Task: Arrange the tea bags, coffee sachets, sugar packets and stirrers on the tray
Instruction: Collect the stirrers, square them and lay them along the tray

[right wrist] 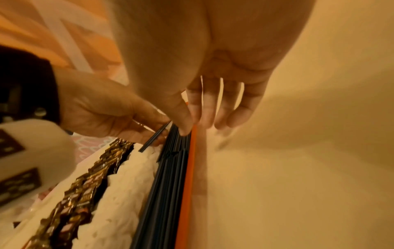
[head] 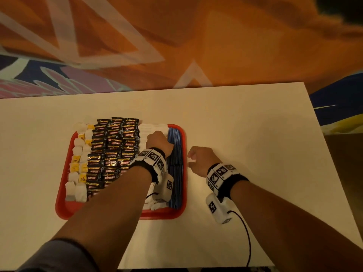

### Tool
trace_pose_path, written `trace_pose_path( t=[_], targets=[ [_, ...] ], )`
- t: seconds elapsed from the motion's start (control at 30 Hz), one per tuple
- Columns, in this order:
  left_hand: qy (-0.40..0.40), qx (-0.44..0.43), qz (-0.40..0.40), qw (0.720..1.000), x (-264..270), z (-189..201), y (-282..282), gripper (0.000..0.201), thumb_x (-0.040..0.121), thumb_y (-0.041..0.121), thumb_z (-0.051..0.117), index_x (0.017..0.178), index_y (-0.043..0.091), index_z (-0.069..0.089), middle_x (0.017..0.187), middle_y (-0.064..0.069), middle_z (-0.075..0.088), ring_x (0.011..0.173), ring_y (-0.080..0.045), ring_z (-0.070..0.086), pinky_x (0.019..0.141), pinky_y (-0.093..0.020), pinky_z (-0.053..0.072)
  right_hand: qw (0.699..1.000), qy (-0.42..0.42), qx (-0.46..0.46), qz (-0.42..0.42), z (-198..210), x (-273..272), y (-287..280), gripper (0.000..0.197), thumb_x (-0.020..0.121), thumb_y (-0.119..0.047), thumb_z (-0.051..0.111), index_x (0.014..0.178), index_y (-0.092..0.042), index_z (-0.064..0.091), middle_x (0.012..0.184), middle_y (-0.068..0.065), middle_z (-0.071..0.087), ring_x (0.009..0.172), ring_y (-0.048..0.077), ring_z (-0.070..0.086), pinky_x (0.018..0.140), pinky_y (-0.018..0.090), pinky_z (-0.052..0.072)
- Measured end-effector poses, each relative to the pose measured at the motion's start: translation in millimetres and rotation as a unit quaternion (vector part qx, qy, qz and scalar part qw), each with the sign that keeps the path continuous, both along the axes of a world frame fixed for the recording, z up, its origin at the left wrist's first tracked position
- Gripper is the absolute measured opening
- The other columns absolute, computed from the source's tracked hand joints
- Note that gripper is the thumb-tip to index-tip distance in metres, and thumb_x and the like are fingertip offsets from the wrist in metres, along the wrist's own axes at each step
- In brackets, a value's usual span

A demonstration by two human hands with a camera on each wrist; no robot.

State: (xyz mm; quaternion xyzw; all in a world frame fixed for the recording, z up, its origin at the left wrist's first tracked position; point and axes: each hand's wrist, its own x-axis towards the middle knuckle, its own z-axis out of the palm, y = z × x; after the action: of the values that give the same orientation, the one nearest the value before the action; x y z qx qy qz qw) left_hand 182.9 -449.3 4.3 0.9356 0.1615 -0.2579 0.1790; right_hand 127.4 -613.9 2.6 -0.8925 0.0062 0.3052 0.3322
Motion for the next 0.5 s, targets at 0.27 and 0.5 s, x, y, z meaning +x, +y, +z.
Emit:
trace_pose_path(
  t=[0.27, 0.5],
  targets=[
    [-0.057, -0.095, -0.008, 0.994, -18.4, -5.0, 7.8, 0.028, 0.091, 0.015, 0.067, 0.119, 0.011, 0.069, 0.12, -0.012, 0.069, 0.109, -0.028, 0.064, 0.096, -0.035, 0.052, 0.983, -0.05, -0.061, 0.167, -14.1, 12.0, 28.0, 0.051, 0.092, -0.017, 0.059, 0.141, -0.017, 0.045, 0.143, 0.0, 0.038, 0.123, 0.026, 0.036, 0.106, 0.04, 0.038],
    [-0.081, -0.1, -0.094, 0.987, -27.0, -4.1, 17.5, 0.026, 0.093, 0.003, 0.057, 0.114, 0.005, 0.073, 0.115, -0.013, 0.07, 0.107, -0.029, 0.064, 0.09, -0.027, 0.047, 0.983, -0.092, -0.047, 0.149, -11.9, 9.5, 30.3, 0.052, 0.091, -0.016, 0.059, 0.141, -0.016, 0.045, 0.14, 0.001, 0.043, 0.123, 0.023, 0.038, 0.104, 0.035, 0.039]
  ],
)
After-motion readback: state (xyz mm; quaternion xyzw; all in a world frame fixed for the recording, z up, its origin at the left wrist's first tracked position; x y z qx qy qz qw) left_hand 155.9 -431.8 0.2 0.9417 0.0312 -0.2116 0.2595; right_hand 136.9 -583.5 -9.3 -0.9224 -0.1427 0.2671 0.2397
